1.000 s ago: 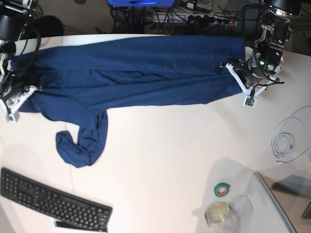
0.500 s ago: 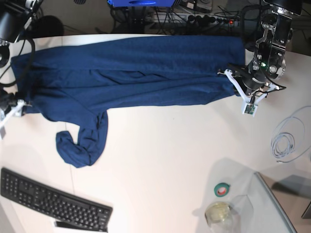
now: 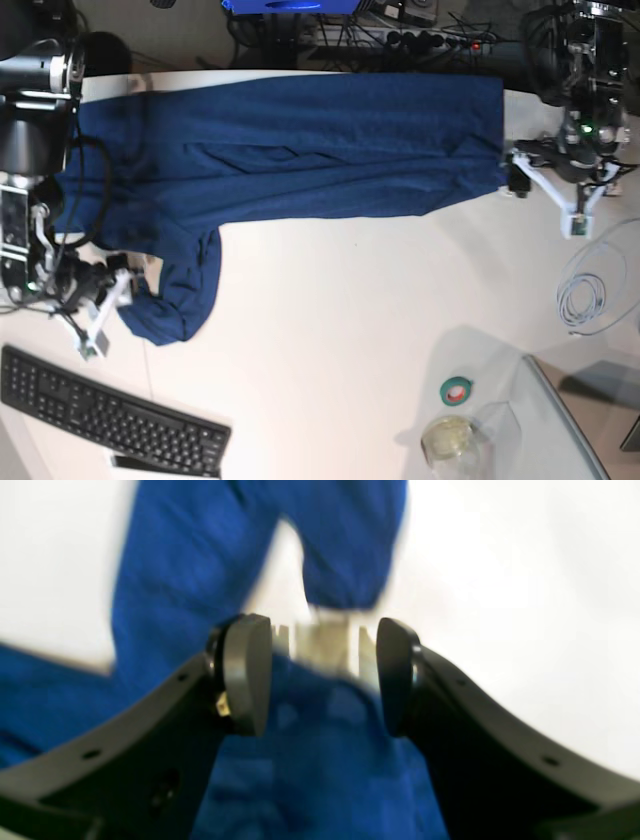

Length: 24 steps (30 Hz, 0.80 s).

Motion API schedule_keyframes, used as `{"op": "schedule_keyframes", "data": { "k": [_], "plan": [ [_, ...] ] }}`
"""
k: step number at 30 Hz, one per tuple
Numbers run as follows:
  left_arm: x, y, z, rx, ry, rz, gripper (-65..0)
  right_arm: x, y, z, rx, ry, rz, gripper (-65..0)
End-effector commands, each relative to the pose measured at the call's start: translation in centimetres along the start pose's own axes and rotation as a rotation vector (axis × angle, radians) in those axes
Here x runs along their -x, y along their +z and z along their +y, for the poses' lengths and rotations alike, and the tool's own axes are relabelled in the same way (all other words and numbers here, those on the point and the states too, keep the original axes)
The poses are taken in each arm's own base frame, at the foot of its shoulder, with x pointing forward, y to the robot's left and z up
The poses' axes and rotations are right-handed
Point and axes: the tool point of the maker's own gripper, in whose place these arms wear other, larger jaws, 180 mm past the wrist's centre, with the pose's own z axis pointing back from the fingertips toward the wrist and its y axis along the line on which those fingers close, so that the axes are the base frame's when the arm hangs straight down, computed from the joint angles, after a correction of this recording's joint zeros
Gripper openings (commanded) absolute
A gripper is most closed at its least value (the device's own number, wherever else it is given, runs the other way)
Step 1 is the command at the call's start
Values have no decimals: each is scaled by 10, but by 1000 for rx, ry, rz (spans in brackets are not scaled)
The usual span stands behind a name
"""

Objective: Layout the t-shirt on the table in an organized manner, then fold the t-shirt properly
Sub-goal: 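Release the shirt and grasp the hanging sleeve with the right gripper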

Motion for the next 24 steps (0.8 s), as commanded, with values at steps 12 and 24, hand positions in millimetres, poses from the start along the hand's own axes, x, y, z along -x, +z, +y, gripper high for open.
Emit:
{"op": "schedule_keyframes", "data": {
  "k": [12, 24],
  "plan": [
    [14, 45, 83, -208, 201, -75, -77, -18, -43, -21, 77, -136, -29, -336],
    [18, 47, 85, -215, 204, -68, -79, -28, -35, -33, 100, -128, -93, -650]
  ]
}}
